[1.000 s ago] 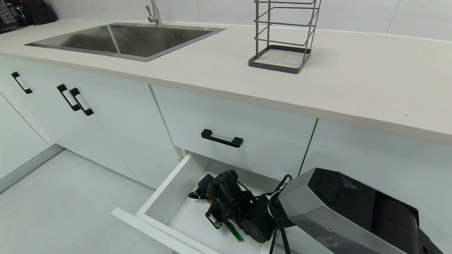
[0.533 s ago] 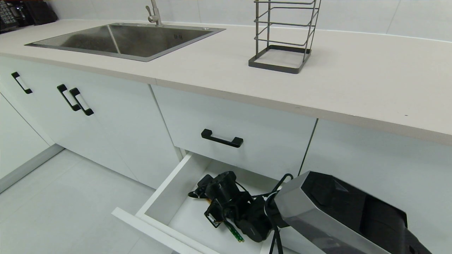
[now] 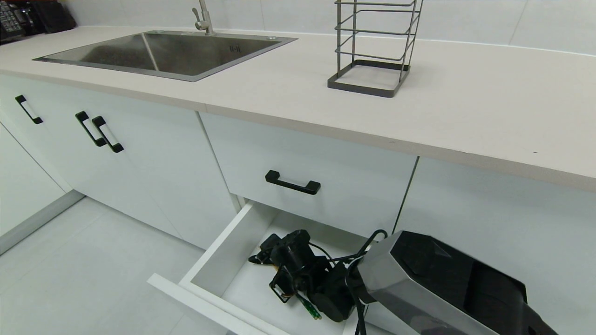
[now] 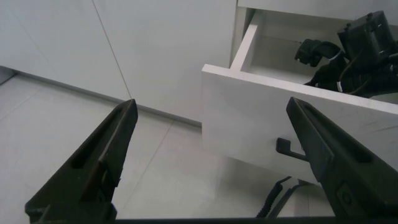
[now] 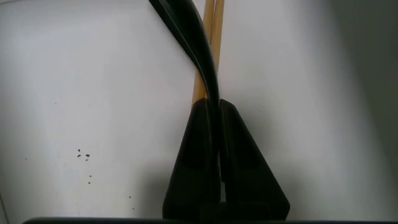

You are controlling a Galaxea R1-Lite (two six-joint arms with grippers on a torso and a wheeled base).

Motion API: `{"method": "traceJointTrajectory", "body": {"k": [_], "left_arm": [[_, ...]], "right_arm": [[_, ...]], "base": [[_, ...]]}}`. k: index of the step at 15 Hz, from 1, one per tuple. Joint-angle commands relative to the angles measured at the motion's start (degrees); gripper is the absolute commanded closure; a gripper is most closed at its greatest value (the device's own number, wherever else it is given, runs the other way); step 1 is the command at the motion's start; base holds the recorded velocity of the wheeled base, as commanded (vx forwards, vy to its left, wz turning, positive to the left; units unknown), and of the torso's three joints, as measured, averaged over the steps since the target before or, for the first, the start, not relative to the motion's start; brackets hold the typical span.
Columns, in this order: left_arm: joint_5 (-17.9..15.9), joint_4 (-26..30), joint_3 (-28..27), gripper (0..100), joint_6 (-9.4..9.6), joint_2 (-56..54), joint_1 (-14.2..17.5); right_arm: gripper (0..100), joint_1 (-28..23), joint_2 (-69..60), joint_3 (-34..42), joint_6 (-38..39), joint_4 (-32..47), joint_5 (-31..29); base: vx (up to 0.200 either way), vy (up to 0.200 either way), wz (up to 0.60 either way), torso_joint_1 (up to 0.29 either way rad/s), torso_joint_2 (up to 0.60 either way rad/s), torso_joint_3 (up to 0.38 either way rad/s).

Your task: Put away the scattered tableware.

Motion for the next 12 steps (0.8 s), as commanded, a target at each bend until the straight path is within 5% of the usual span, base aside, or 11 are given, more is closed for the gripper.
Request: {"method": "traceJointTrajectory", "body": {"k": [1, 5, 6, 12], "left_arm": [[0.0, 0.0, 0.0, 0, 0.00, 0.0, 0.0], [0.0, 0.0, 0.0, 0, 0.08, 0.0, 0.0], [0.0, 0.0, 0.0, 0, 0.08, 0.0, 0.0], [0.0, 0.0, 0.0, 0, 0.00, 0.0, 0.0]], "right_arm": [[100, 0.0, 0.4, -0.2, 0.0, 0.1, 0.0], [100, 0.0, 1.2, -1.1, -0.4, 0.3, 0.0], [0, 0.0, 1.2, -1.4, -0.4, 0.2, -0.1], [0, 2.9, -6.7, -0.2, -0.4, 2.9, -0.3]], "base": [[0.000, 0.000, 0.00, 0.000, 0.00, 0.000], [0.000, 0.000, 0.00, 0.000, 0.00, 0.000], [0.000, 0.000, 0.00, 0.000, 0.00, 0.000], [0.000, 0.000, 0.00, 0.000, 0.00, 0.000]]}}
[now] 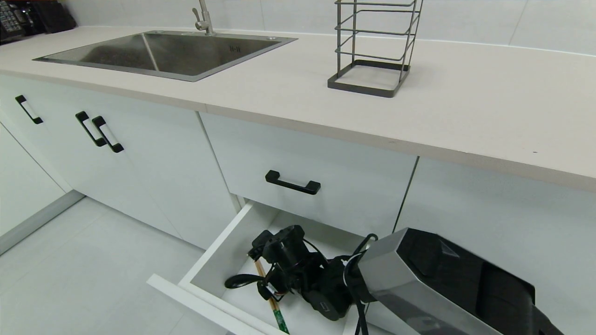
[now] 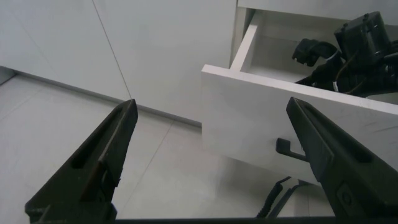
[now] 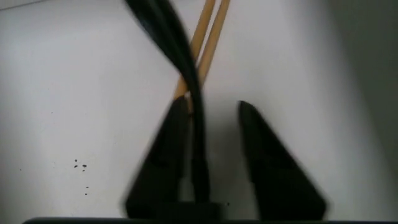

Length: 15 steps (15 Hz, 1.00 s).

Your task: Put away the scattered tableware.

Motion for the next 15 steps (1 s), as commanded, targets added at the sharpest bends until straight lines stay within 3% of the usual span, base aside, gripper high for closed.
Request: {"method": "traceJointTrajectory", "body": {"k": [1, 7, 15], "left_arm": [[0.0, 0.0, 0.0, 0, 0.00, 0.0, 0.0], [0.0, 0.0, 0.0, 0, 0.08, 0.0, 0.0], [0.0, 0.0, 0.0, 0, 0.08, 0.0, 0.0]], "right_arm": [[0, 1.4, -6.4, 2.8, 0.1, 0.4, -0.3], [0, 4.2, -17.8, 13.2, 0.1, 0.3, -0.3], [0, 4.7, -33.3, 38.7, -3.2, -20.2, 1.7]], "base": [[0.000, 0.000, 0.00, 0.000, 0.00, 0.000], [0.000, 0.000, 0.00, 0.000, 0.00, 0.000], [0.000, 0.000, 0.00, 0.000, 0.00, 0.000]]}}
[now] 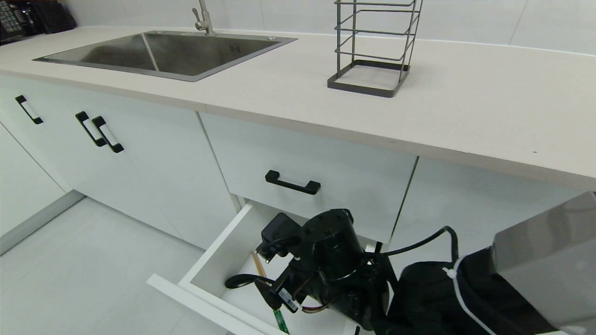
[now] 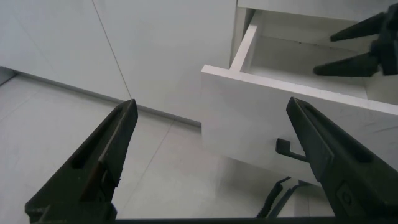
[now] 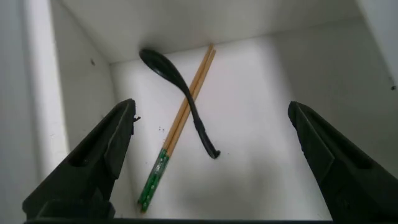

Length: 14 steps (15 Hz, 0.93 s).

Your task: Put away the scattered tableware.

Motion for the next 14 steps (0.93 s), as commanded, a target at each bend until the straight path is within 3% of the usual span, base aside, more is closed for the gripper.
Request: {"method": "traceJointTrajectory", "body": {"k": [1, 5, 14], "left_arm": [[0.0, 0.0, 0.0, 0, -0.05, 0.0, 0.0], [0.0, 0.0, 0.0, 0, -0.05, 0.0, 0.0], [0.0, 0.0, 0.0, 0, 0.04, 0.0, 0.0]], "right_arm": [[0, 0.0, -6.5, 8.2, -0.6, -4.8, 2.2], [0, 2.2, -11.5, 18.8, -0.7, -11.2, 4.9], [0, 2.2, -21.3, 28.1, -0.9, -12.7, 8.7]], "base": [[0.000, 0.000, 0.00, 0.000, 0.00, 0.000], [0.000, 0.000, 0.00, 0.000, 0.00, 0.000], [0.000, 0.000, 0.00, 0.000, 0.00, 0.000]]}}
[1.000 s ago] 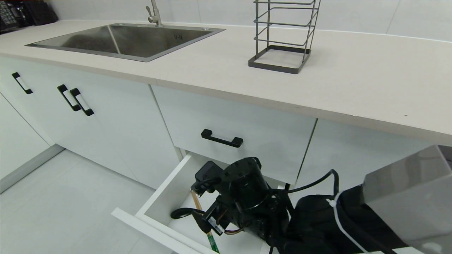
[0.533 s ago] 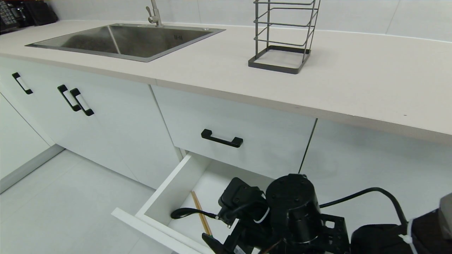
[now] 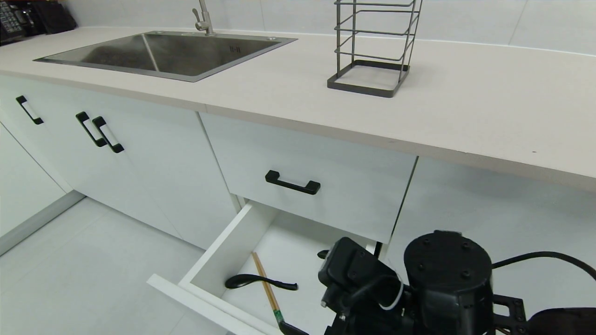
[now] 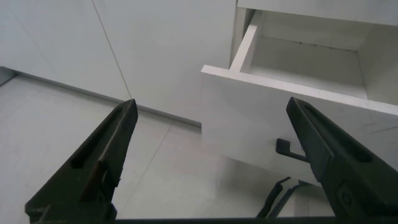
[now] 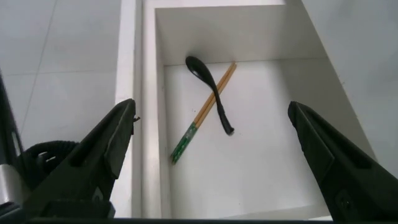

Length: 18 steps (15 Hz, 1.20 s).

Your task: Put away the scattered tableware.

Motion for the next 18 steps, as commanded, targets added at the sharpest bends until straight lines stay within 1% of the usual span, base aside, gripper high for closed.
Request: {"method": "traceJointTrajectory", "body": {"k": [1, 5, 8, 9, 11, 12, 13, 14, 15, 16, 17, 18], "left_arm": [[0.0, 0.0, 0.0, 0, -0.03, 0.0, 0.0], [0.0, 0.0, 0.0, 0, -0.03, 0.0, 0.0], [0.0, 0.0, 0.0, 0, -0.03, 0.0, 0.0], [0.0, 0.0, 0.0, 0, 0.06, 0.0, 0.0], [0.0, 0.0, 0.0, 0, -0.03, 0.0, 0.0], [0.0, 0.0, 0.0, 0, -0.03, 0.0, 0.0], [0.0, 0.0, 0.0, 0, -0.03, 0.0, 0.0], [-0.1, 0.0, 0.0, 0, 0.59, 0.0, 0.0], [0.0, 0.0, 0.0, 0, 1.38, 0.0, 0.0], [0.0, 0.0, 0.0, 0, 1.55, 0.0, 0.0], [0.0, 0.0, 0.0, 0, 1.29, 0.0, 0.0], [0.0, 0.0, 0.0, 0, 0.76, 0.0, 0.0]], "right_arm": [[0, -0.5, -5.6, 5.7, 0.0, 0.0, 0.7], [0, -2.3, -17.5, 17.0, 0.0, 0.6, 2.5], [0, -5.3, -25.3, 23.2, 0.0, 3.6, 4.7], [0, -5.9, -26.7, 24.1, 0.0, 4.2, 4.9], [0, -9.5, -33.0, 27.9, 0.0, 6.3, 7.6], [0, -12.2, -37.3, 30.5, 0.0, 7.9, 9.5], [0, -13.8, -39.9, 32.1, 0.0, 8.9, 10.2], [0, -18.0, -46.9, 36.1, 0.2, 12.1, 11.1], [0, -21.6, -54.2, 38.1, 0.2, 16.4, 11.9], [0, -26.5, -63.9, 37.3, 0.4, 26.4, 13.0], [0, -29.5, -70.0, 37.6, 0.7, 30.8, 13.0], [0, -31.6, -74.0, 37.9, 1.7, 33.4, 13.1]], "base": [[0.000, 0.000, 0.00, 0.000, 0.00, 0.000], [0.000, 0.000, 0.00, 0.000, 0.00, 0.000], [0.000, 0.000, 0.00, 0.000, 0.00, 0.000], [0.000, 0.000, 0.00, 0.000, 0.00, 0.000], [0.000, 0.000, 0.00, 0.000, 0.00, 0.000], [0.000, 0.000, 0.00, 0.000, 0.00, 0.000], [0.000, 0.000, 0.00, 0.000, 0.00, 0.000], [0.000, 0.000, 0.00, 0.000, 0.00, 0.000], [0.000, 0.000, 0.00, 0.000, 0.00, 0.000], [0.000, 0.000, 0.00, 0.000, 0.00, 0.000], [0.000, 0.000, 0.00, 0.000, 0.00, 0.000], [0.000, 0.000, 0.00, 0.000, 0.00, 0.000]]}}
